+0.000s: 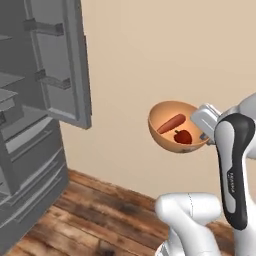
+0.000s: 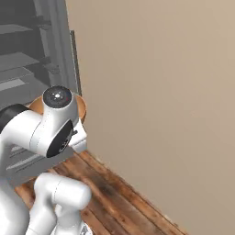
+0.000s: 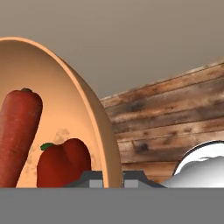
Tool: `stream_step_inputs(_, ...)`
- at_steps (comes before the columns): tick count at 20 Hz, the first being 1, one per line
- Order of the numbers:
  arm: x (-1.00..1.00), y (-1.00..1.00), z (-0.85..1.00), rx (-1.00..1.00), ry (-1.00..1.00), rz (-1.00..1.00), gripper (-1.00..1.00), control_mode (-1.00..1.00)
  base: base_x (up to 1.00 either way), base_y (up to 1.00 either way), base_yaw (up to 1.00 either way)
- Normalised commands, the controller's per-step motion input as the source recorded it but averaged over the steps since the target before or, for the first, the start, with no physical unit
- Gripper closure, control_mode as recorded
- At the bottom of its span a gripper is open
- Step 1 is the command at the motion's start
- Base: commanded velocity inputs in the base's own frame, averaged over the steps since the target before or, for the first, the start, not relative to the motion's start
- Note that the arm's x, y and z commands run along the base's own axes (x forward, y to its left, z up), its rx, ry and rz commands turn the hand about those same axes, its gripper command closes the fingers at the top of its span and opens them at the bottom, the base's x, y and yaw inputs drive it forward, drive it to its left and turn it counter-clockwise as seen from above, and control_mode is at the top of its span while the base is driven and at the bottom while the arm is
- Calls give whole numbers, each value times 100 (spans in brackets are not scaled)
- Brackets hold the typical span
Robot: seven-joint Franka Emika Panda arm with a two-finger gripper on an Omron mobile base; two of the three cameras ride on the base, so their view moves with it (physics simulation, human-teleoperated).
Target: Place the bowl with the bell pepper and carrot on the top shelf of the fridge. Place the bowl with the fish and chicken drumstick on the second highest shelf of the fridge.
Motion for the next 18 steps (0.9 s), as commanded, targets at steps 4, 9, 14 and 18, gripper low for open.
stream_step_inputs(4,0,0,0,0,0,0,100,100,37,-41,66)
stream_step_inputs(9,0,0,0,0,0,0,100,100,18,-21,87)
stream_step_inputs(14,0,0,0,0,0,0,100,100,53,-5,63)
stream_step_inputs(18,0,0,0,0,0,0,100,100,56,-36,24)
